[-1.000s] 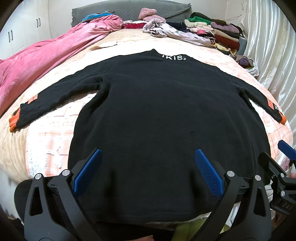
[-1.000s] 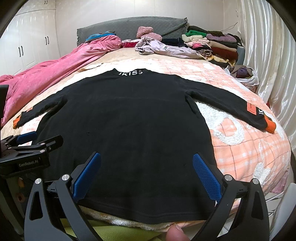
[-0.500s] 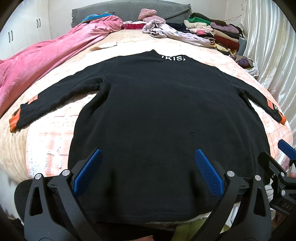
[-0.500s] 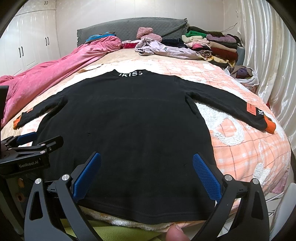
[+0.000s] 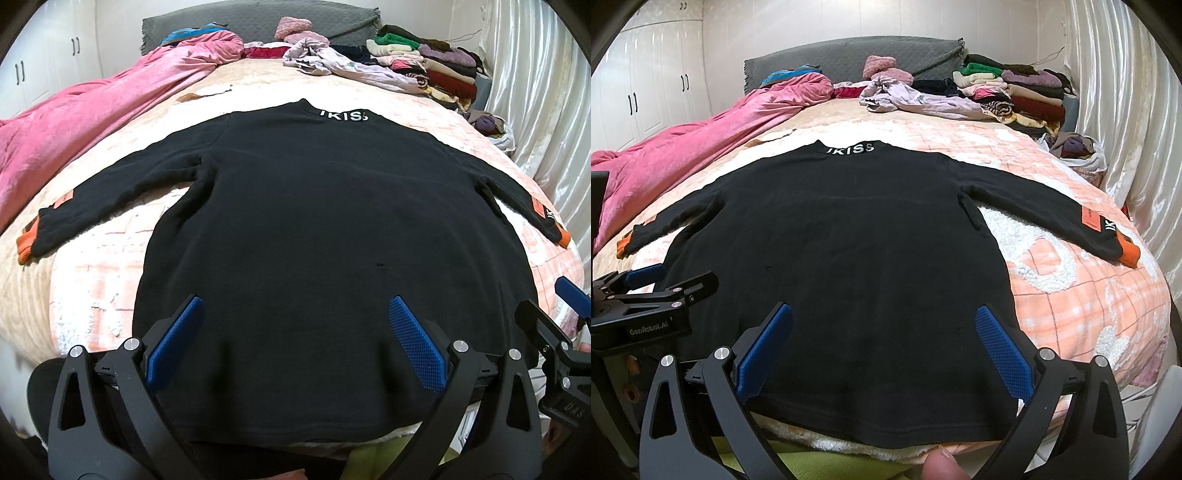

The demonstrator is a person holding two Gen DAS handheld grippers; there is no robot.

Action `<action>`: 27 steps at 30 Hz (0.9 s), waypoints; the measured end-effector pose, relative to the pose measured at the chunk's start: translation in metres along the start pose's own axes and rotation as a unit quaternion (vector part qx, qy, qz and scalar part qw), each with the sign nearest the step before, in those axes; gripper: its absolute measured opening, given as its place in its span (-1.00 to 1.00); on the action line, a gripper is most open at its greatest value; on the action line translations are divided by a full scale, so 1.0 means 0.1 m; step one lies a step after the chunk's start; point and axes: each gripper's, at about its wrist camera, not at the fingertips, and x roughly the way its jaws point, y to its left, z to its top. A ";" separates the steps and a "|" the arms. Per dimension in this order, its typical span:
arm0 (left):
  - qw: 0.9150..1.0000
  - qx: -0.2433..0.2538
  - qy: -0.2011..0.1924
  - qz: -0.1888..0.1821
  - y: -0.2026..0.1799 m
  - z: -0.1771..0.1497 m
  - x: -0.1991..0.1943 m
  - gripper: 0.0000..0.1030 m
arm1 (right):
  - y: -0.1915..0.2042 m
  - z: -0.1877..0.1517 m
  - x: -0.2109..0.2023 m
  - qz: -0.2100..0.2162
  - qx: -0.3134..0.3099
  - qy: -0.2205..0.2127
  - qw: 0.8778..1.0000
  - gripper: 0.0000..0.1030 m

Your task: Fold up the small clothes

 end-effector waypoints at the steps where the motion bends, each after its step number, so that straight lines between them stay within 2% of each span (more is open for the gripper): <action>1: 1.000 0.000 0.000 -0.001 0.00 0.00 0.00 0.82 | 0.00 0.00 0.00 0.000 0.000 -0.001 1.000 0.92; 13: 1.000 0.010 -0.001 0.001 -0.10 0.12 0.05 0.82 | -0.08 0.09 -0.01 0.002 0.004 -0.013 1.000 0.92; 27: 0.999 0.030 0.017 -0.003 -0.27 0.39 0.25 0.82 | -0.41 0.39 0.10 -0.022 0.026 -0.048 0.998 0.92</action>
